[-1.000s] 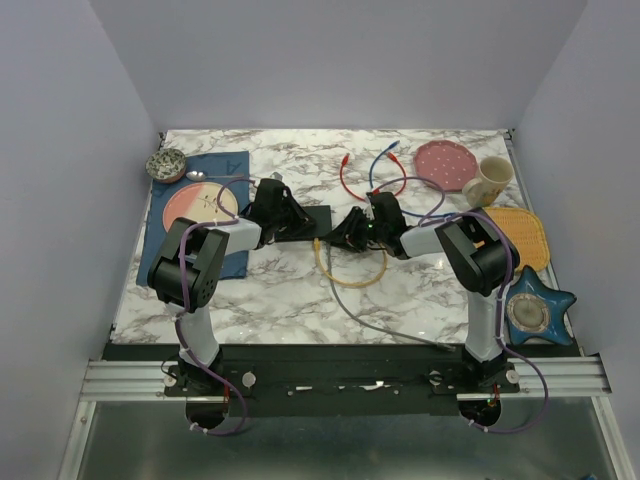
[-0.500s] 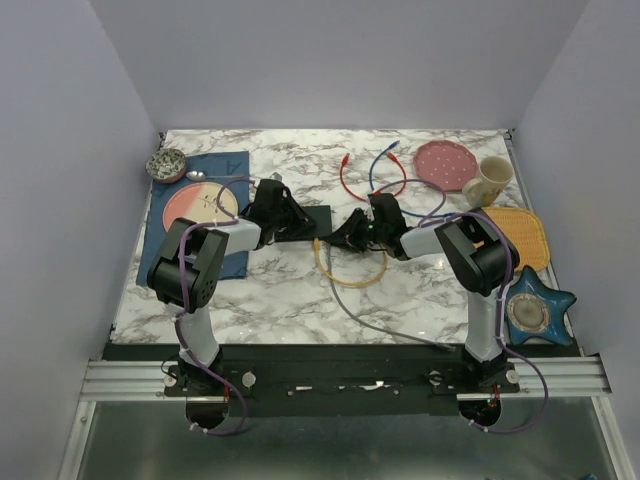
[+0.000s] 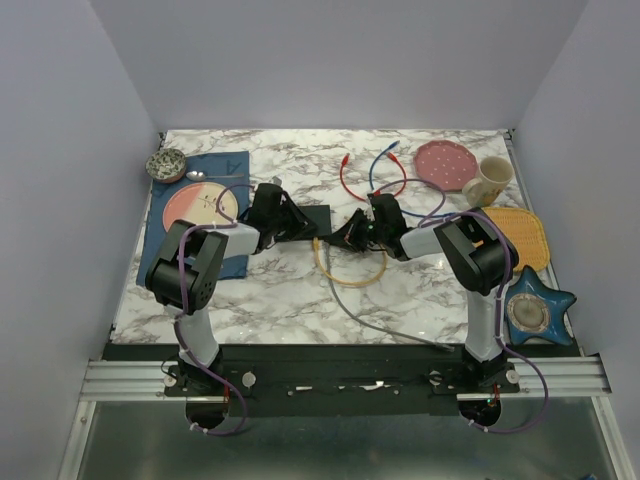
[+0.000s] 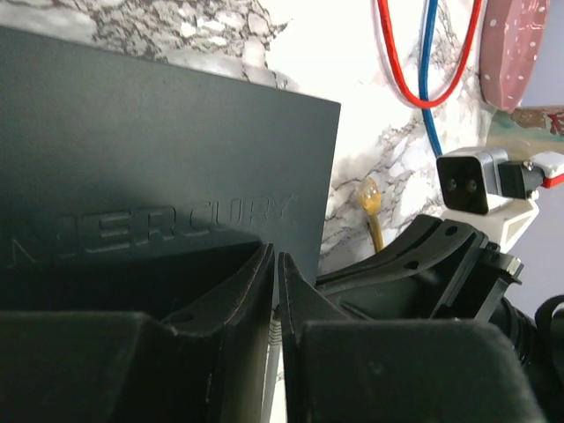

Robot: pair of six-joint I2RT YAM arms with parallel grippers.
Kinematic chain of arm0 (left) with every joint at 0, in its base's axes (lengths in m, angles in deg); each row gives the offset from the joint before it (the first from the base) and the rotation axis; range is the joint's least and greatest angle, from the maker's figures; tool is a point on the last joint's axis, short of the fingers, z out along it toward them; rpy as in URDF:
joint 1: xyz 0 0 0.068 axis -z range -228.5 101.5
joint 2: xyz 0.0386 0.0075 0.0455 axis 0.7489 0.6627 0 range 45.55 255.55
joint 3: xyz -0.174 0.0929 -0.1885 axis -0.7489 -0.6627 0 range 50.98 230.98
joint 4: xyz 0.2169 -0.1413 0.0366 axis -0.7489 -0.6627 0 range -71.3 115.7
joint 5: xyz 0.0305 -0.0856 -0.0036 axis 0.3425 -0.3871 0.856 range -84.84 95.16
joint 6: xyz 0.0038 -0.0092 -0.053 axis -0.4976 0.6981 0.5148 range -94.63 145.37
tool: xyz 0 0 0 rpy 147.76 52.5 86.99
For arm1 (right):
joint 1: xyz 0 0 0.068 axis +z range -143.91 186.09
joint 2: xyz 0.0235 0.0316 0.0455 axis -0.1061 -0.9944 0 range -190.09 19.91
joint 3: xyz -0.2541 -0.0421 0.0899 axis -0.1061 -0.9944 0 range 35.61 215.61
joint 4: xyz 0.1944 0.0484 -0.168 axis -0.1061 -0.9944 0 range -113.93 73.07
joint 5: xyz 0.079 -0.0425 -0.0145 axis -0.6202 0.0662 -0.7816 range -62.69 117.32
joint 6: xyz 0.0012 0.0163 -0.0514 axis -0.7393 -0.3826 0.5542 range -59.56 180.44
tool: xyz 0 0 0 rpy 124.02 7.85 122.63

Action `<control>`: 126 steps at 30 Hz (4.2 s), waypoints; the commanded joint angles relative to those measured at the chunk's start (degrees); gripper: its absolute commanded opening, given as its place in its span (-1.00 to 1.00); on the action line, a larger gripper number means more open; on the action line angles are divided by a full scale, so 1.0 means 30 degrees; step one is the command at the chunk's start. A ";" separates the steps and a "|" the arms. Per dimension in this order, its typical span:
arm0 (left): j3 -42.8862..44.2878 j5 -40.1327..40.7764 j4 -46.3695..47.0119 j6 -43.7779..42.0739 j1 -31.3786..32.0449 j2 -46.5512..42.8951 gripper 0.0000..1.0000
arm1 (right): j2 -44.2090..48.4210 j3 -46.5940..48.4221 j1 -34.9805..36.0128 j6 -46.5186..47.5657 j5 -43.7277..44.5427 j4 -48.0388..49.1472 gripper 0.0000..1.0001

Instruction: Pull the plug from the switch port

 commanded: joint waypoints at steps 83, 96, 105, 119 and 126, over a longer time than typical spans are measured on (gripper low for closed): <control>-0.3914 -0.0222 0.3532 0.3363 -0.0435 -0.4805 -0.42 | 0.8362 0.2534 0.1901 1.0331 1.0575 -1.5825 0.27; -0.5877 -0.0164 0.3680 0.3803 -0.0406 -0.6209 -0.42 | 1.2525 -0.2942 0.5415 1.0893 0.9030 -1.7583 0.32; -0.7371 0.0129 0.3943 0.3979 -0.0172 -0.6651 -0.42 | 0.9924 -0.3005 0.7027 1.0509 0.8554 -1.7670 0.26; -0.8428 0.0539 0.3621 0.3862 -0.0142 -0.7471 -0.41 | 0.8831 -0.1511 1.0044 1.1035 0.8381 -1.8460 -0.99; -0.8078 0.0599 0.3416 0.3861 -0.0142 -0.7355 -0.41 | 1.2757 0.1562 1.0456 1.3492 0.3468 -2.2002 -0.99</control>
